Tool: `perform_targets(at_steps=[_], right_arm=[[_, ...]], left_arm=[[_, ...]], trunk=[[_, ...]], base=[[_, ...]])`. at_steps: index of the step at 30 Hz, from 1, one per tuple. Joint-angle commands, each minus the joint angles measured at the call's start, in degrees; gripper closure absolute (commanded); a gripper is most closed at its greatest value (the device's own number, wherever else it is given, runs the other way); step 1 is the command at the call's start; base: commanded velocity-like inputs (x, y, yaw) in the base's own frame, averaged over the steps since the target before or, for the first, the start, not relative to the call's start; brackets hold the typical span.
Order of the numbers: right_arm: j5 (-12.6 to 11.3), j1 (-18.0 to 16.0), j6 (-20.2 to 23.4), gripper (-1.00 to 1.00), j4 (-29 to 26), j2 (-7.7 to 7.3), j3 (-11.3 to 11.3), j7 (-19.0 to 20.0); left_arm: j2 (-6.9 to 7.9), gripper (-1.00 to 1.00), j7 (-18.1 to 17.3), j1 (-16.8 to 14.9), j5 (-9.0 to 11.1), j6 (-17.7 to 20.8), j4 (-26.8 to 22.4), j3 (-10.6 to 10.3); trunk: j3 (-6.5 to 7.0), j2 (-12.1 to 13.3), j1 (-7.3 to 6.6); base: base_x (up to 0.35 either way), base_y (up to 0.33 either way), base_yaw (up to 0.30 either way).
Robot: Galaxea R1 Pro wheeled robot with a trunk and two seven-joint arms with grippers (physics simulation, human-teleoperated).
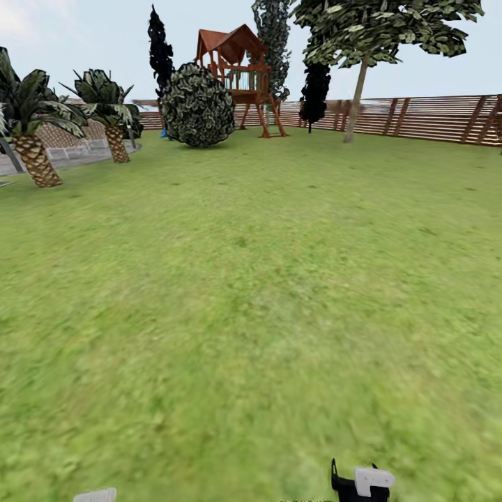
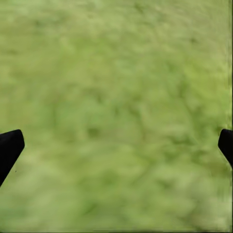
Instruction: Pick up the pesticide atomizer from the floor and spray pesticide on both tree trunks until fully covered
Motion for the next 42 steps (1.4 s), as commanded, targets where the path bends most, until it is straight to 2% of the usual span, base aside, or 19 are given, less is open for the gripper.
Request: perform_targets(at_steps=[1, 15, 27, 42], right_arm=[[0.0, 0.0, 0.0, -1.0, 0.0, 0.0, 0.0, 0.0], [0.0, 0.0, 0.0, -1.0, 0.0, 0.03, 0.0, 0.0], [0.0, 0.0, 0.0, -1.0, 0.0, 0.05, 0.0, 0.0], [0.1, 0.0, 0.0, -1.0, 0.0, 0.14, 0.0, 0.0]], left_arm=[[-0.03, 1.0, 0.0, 0.0, 0.0, 0.0, 0.0, 0.0], [-0.04, 1.0, 0.0, 0.0, 0.0, 0.1, 0.0, 0.1], [-0.2, 1.0, 0.0, 0.0, 0.1, 0.1, 0.0, 0.1], [-0.3, 1.0, 0.1, -0.1, 0.2, 0.1, -0.1, 0.2]], trunk=[[0.0, 0.0, 0.0], [0.0, 0.0, 0.0], [0.0, 0.0, 0.0], [0.0, 0.0, 0.0]], base=[[0.0, -0.225, -0.3], [0.042, -0.219, -0.3], [0.019, -0.015, -0.3], [0.302, 0.0, -0.276]])
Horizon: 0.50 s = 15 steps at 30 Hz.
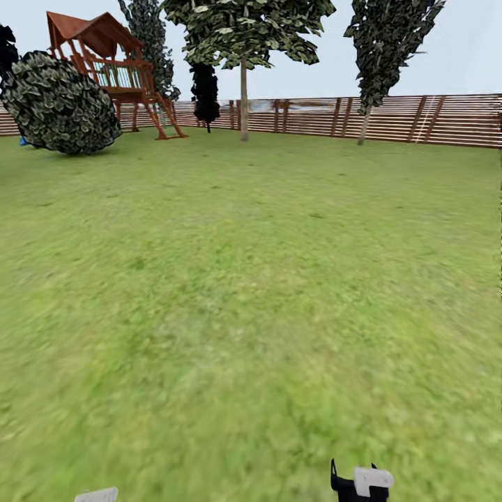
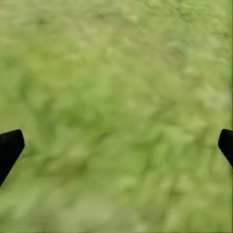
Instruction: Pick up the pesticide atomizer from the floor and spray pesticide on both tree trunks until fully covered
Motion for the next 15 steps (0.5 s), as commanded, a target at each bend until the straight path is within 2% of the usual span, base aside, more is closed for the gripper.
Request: perform_targets(at_steps=[1, 8, 15], right_arm=[[0.0, 0.0, 0.0, -1.0, 0.0, 0.04, 0.0, 0.0], [0.1, 0.0, 0.0, -1.0, 0.1, 0.2, 0.1, 0.0], [0.2, 0.0, 0.0, -1.0, 0.2, 0.2, 0.1, 0.1]], left_arm=[[0.03, 1.0, 0.0, 0.0, 0.0, 0.0, 0.0, 0.0], [0.23, 1.0, 0.1, 0.0, 0.0, 0.1, 0.1, 0.1], [0.14, 1.0, 0.1, 0.0, 0.0, 0.1, 0.1, 0.1]], trunk=[[0.0, 0.0, 0.0], [0.0, 0.0, 0.0], [0.0, 0.0, 0.0]], base=[[0.337, 0.025, -0.056], [0.337, 0.104, -0.009], [0.338, 0.019, 0.0]])
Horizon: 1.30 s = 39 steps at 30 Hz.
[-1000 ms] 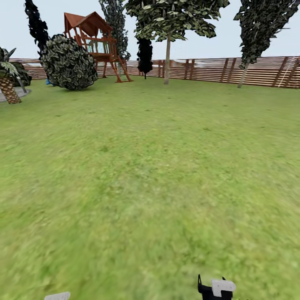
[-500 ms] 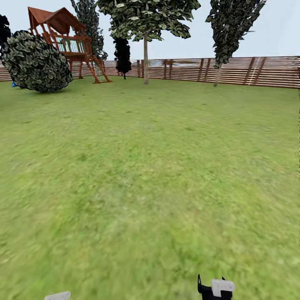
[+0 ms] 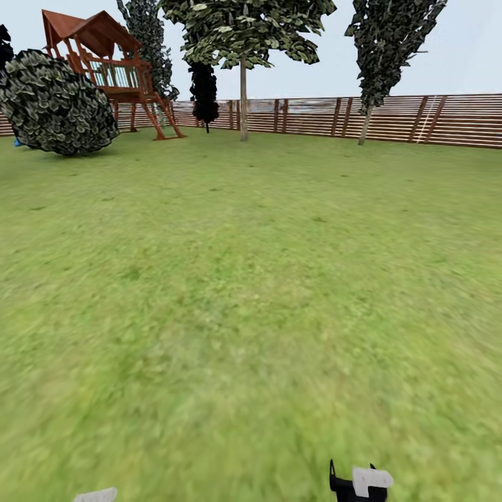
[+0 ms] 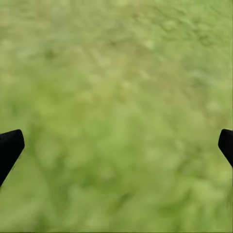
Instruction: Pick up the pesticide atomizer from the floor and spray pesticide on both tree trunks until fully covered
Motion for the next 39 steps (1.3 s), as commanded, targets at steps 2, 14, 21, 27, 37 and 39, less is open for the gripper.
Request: perform_targets(at_steps=[2, 14, 21, 27, 37, 39], right_arm=[[0.0, 0.0, 0.0, -1.0, 0.0, 0.01, 0.0, 0.0], [0.0, 0.0, 0.0, -1.0, 0.0, -0.01, 0.0, 0.0], [0.1, 0.0, 0.0, -1.0, 0.5, 0.01, 0.0, 0.0], [0.0, 0.0, 0.0, -1.0, 3.8, -0.03, 0.0, 0.0], [0.1, 0.9, 0.4, -1.0, 4.4, -0.28, -0.1, 0.0], [0.1, 1.0, 0.4, -1.0, 4.4, -0.26, -0.1, 0.0]], left_arm=[[-0.05, 1.0, 0.0, 0.0, 0.0, 0.0, 0.0, 0.0], [-0.08, 1.0, 0.0, 0.0, 0.0, -0.1, 0.0, 0.0], [-0.05, 1.0, 0.0, 0.0, 0.0, 0.0, 0.0, 0.0], [0.0, 1.0, 0.0, 0.0, 0.0, -0.1, 0.0, 0.0], [-0.07, 1.0, 0.0, 0.0, 0.0, -0.1, 0.0, 0.0], [-0.09, 1.0, 0.0, 0.0, 0.0, -0.1, 0.0, 0.0]], trunk=[[0.0, 0.0, 0.0], [0.0, 0.0, 0.0], [0.0, 0.0, 0.0], [0.0, 0.0, 0.0], [0.0, 0.0, 0.0], [0.0, 0.0, 0.0]], base=[[0.339, 0.001, 0.0], [0.339, 0.0, 0.0], [0.339, 0.0, 0.0], [0.339, 0.0, 0.0], [0.339, 0.0, 0.0], [0.339, 0.0, 0.0]])
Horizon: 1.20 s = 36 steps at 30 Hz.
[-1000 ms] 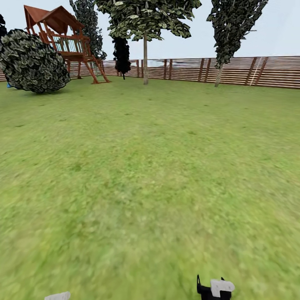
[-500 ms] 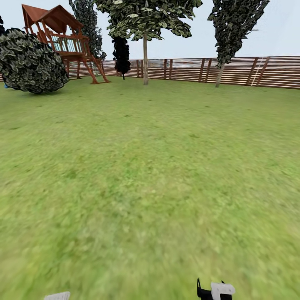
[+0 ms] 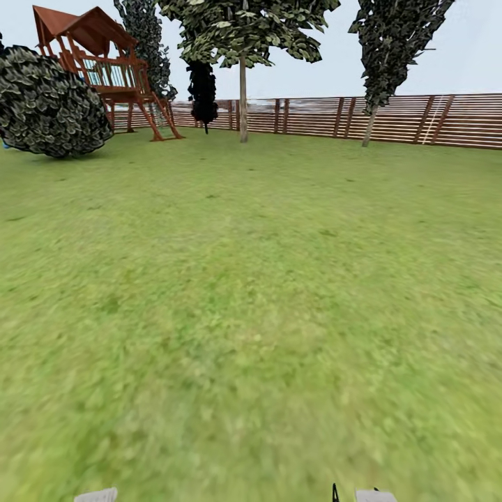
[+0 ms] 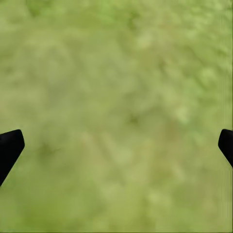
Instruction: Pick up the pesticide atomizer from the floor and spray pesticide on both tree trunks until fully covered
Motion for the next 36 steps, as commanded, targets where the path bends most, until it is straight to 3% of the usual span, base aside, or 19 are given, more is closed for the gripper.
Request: perform_targets(at_steps=[1, 36], right_arm=[[0.0, 0.0, 0.0, -1.0, 0.0, -0.02, 0.0, 0.0], [0.0, 0.0, 0.0, -1.0, 0.0, -0.02, 0.0, -0.1]], left_arm=[[0.01, 1.0, 0.0, 0.0, 0.0, 0.0, 0.0, 0.0], [-0.06, 1.0, 0.0, 0.0, 0.0, 0.0, 0.0, 0.0]], trunk=[[0.0, 0.0, 0.0], [0.0, 0.0, 0.0]], base=[[0.339, 0.0, 0.0], [0.339, 0.0, 0.0]])
